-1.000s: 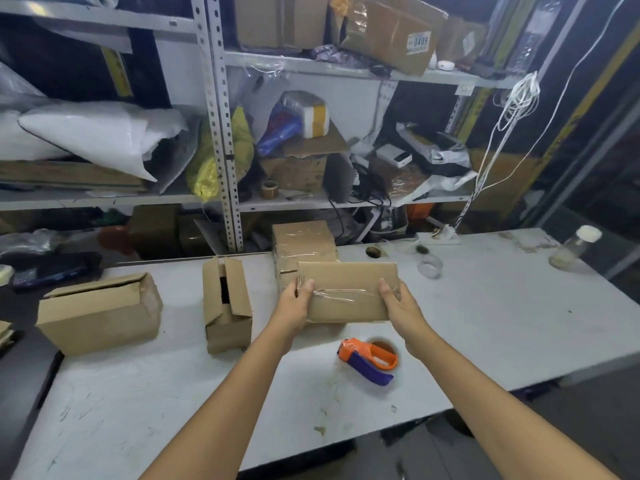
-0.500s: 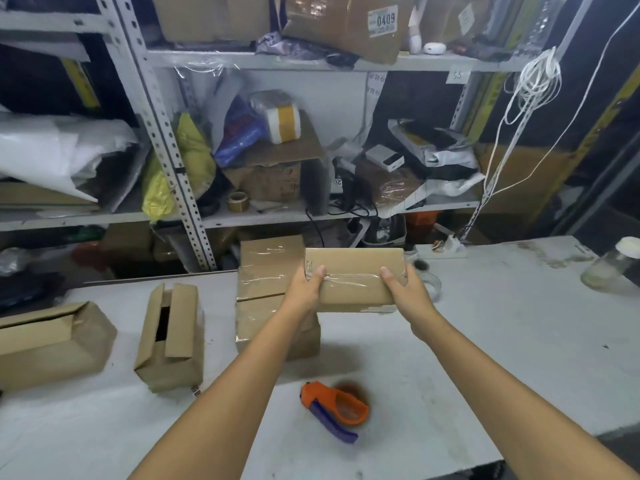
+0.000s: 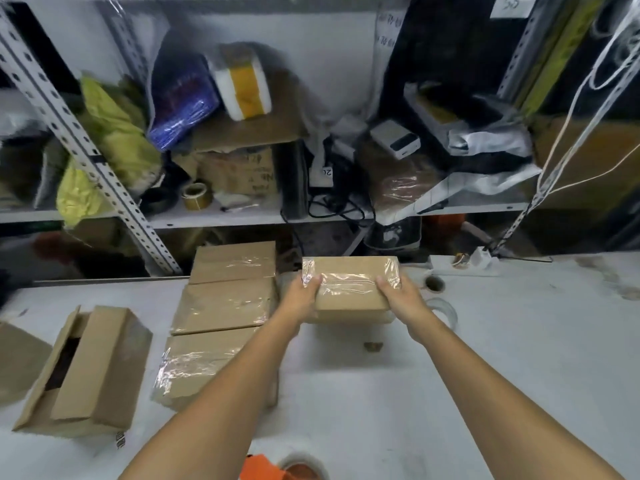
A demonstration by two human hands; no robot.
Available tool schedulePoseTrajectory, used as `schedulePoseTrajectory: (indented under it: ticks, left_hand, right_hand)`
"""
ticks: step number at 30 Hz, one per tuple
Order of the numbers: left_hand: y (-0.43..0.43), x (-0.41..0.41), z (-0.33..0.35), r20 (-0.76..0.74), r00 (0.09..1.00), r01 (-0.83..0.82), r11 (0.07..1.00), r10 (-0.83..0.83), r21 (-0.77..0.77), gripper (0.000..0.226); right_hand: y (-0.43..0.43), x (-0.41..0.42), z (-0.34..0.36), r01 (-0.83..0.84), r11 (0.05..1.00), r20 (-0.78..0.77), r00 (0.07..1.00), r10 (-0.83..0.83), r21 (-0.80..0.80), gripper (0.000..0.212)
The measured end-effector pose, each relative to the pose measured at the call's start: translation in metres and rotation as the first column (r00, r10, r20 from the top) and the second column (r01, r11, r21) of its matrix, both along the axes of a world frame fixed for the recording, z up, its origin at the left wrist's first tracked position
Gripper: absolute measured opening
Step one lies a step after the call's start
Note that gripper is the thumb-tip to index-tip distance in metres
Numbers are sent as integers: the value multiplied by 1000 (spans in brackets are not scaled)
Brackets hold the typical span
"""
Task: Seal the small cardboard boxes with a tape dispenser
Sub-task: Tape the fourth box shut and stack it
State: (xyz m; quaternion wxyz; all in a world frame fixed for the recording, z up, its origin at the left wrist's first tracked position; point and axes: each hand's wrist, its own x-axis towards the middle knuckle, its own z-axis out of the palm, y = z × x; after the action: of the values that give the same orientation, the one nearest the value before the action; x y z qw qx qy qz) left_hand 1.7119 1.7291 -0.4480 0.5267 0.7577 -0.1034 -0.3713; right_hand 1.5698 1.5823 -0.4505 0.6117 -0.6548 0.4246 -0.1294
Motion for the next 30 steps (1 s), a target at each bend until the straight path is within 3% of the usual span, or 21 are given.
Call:
schedulePoseTrajectory:
  ticks: [4, 11, 15, 23, 27, 30]
  left_hand:
    - [-25, 38, -62, -27, 998, -48, 998, 50, 51, 94]
    - [-36, 41, -68, -48, 997, -64, 996, 67, 61, 50]
    - [-41, 50, -69, -13, 998, -62, 996, 63, 65, 49]
    - [-40, 67, -79, -19, 1000, -9, 993, 11, 115, 60]
    - [-33, 71, -80, 24, 1000, -6, 988, 3, 152, 59]
    - [-34, 68, -68, 104, 994, 3, 980, -24, 199, 60]
  right_hand:
    - [-24, 19, -35, -22, 997, 12, 1000, 21, 70, 40]
    - [-46, 43, -64, -87, 993, -38, 995, 90, 76, 63]
    - [-53, 55, -60, -107, 991, -38, 993, 110, 79, 53]
    - [-58, 59, -54, -160, 983, -115, 979, 170, 89, 52]
    - [-55, 60, -57, -186, 981, -169, 966, 193, 57, 65]
    - [-56, 60, -52, -219, 975, -220, 953, 207, -30, 64]
